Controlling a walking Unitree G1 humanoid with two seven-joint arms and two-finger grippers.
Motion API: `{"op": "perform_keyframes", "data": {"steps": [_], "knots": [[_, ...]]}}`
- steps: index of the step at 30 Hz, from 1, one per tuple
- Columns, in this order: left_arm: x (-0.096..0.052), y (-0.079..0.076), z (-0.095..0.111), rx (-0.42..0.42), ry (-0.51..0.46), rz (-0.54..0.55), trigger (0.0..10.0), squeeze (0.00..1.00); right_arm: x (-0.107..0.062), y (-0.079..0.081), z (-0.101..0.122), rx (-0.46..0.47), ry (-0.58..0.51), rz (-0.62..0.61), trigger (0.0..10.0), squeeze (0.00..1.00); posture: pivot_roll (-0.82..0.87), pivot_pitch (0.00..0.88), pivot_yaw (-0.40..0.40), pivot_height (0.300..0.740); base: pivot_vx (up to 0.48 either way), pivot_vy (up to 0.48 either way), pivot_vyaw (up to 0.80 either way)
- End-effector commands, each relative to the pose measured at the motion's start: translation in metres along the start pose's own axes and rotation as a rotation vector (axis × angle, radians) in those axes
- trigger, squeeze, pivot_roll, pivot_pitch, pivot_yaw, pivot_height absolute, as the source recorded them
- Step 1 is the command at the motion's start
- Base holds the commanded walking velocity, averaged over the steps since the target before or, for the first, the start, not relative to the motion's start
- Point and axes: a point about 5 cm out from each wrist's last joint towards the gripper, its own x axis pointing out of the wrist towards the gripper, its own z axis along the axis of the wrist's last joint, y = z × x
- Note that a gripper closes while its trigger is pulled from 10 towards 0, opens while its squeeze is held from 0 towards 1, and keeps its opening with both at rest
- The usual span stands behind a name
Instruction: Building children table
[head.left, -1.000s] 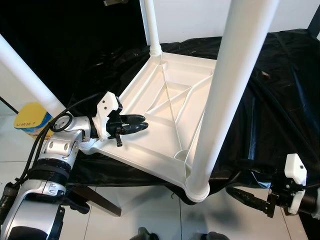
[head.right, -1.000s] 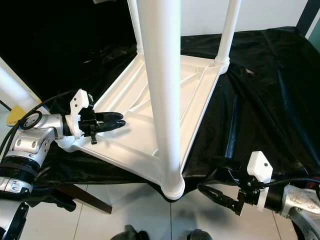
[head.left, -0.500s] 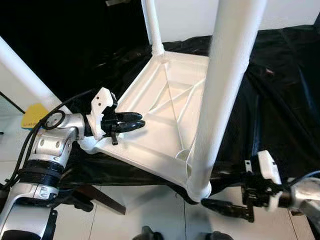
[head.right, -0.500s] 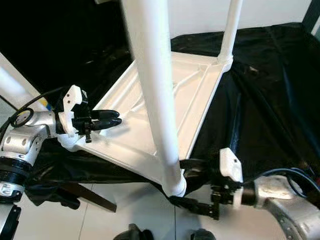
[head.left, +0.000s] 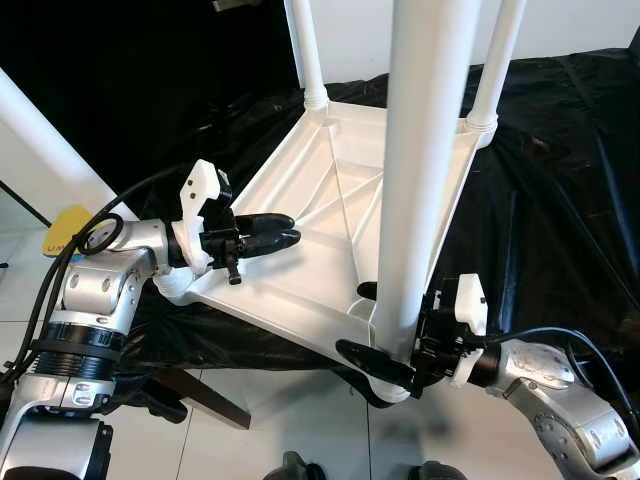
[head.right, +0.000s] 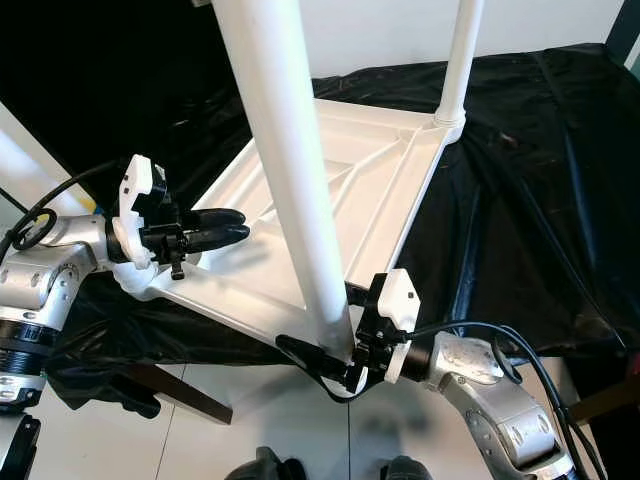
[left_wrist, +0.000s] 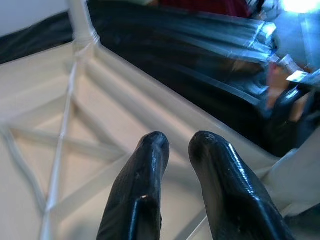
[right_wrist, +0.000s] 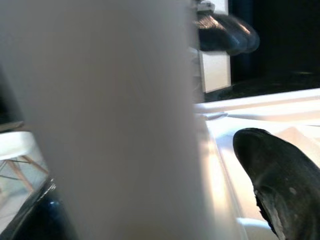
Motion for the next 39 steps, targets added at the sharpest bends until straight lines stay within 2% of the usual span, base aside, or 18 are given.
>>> {"op": "perform_keyframes", "data": {"steps": [1,3,4,5,6,7,8,10,14,18,20,25,28,34,35,36,37,39], "knots": [[-0.006,-0.001,0.002,-0.008,-0.005,0.009,10.0,0.00,-0.001,-0.004,-0.004,-0.011,0.009,-0.024,10.0,0.00,-0.12,0.085,0.112,0.740,0.000,0.000,0.00],[-0.005,-0.003,0.005,-0.006,-0.013,0.009,10.0,0.00,-0.008,-0.023,-0.006,-0.030,0.032,-0.065,10.0,0.00,-0.12,0.082,0.108,0.740,0.000,0.000,0.00],[-0.005,-0.003,0.005,-0.006,-0.013,0.009,10.0,0.00,-0.008,-0.023,-0.006,-0.030,0.032,-0.065,10.0,0.00,-0.12,0.082,0.108,0.740,0.000,0.000,0.00],[-0.005,-0.003,0.006,-0.007,-0.016,0.009,10.0,0.00,-0.012,-0.035,-0.006,-0.045,0.051,-0.079,10.0,0.00,-0.12,0.082,0.105,0.740,0.000,0.000,0.00],[-0.005,-0.003,0.006,-0.007,-0.016,0.009,10.0,0.00,-0.012,-0.035,-0.006,-0.045,0.051,-0.079,10.0,0.00,-0.12,0.082,0.105,0.740,0.000,0.000,0.00],[-0.004,-0.003,0.006,-0.007,-0.018,0.009,10.0,0.00,-0.017,-0.046,-0.006,-0.062,0.070,-0.088,10.0,0.00,-0.12,0.080,0.104,0.740,0.000,0.000,0.00],[-0.004,-0.003,0.006,-0.007,-0.018,0.009,10.0,0.00,-0.017,-0.046,-0.006,-0.062,0.070,-0.088,10.0,0.00,-0.12,0.080,0.104,0.740,0.000,0.000,0.00],[-0.003,-0.003,0.006,-0.009,-0.024,0.012,10.0,0.00,-0.022,-0.068,-0.007,-0.087,0.105,-0.113,10.0,0.00,-0.12,0.078,0.100,0.740,0.000,0.000,0.00],[-0.002,-0.003,0.006,-0.014,-0.028,0.016,10.0,0.00,-0.023,-0.081,-0.008,-0.097,0.118,-0.142,10.0,0.00,-0.12,0.074,0.097,0.740,0.000,0.000,0.00],[-0.001,-0.004,0.007,-0.015,-0.032,0.017,10.0,0.00,-0.022,-0.088,-0.009,-0.105,0.119,-0.168,10.0,0.00,-0.12,0.073,0.095,0.740,0.000,0.000,0.00],[-0.001,-0.006,0.008,-0.017,-0.040,0.025,10.0,0.00,-0.018,-0.100,-0.008,-0.118,0.083,-0.256,10.0,0.00,-0.11,0.073,0.090,0.740,0.000,0.000,0.00],[0.001,-0.010,0.009,-0.026,-0.063,0.040,10.0,0.00,-0.016,-0.105,-0.008,-0.137,0.029,-0.366,10.0,0.00,-0.11,0.073,0.087,0.740,0.000,0.000,0.00],[0.009,-0.015,0.010,-0.034,-0.110,0.064,10.0,0.00,-0.017,-0.104,-0.013,-0.125,-0.020,-0.464,10.0,0.00,-0.12,0.075,0.086,0.740,0.000,0.000,0.00],[0.024,-0.024,0.011,-0.010,-0.134,0.070,10.0,0.00,-0.018,-0.099,-0.020,-0.126,-0.017,-0.467,10.0,0.00,-0.13,0.075,0.096,0.740,0.000,0.000,0.00],[0.030,-0.024,0.010,-0.002,-0.135,0.090,10.0,0.00,-0.019,-0.099,-0.021,-0.122,-0.012,-0.471,4.9,0.00,-0.13,0.075,0.097,0.740,0.000,0.000,0.00],[0.030,-0.024,0.010,-0.002,-0.135,0.090,10.0,0.00,-0.019,-0.099,-0.021,-0.122,-0.012,-0.471,4.9,0.00,-0.13,0.075,0.097,0.740,0.000,0.000,0.00],[0.035,-0.023,0.008,0.002,-0.132,0.120,10.0,0.00,-0.019,-0.099,-0.022,-0.114,-0.004,-0.476,1.1,0.00,-0.14,0.074,0.098,0.740,0.000,0.000,0.00],[0.039,-0.023,0.007,0.005,-0.128,0.141,10.0,0.00,-0.020,-0.099,-0.024,-0.111,0.000,-0.482,1.1,0.00,-0.14,0.074,0.098,0.740,0.000,0.000,0.00]]}}
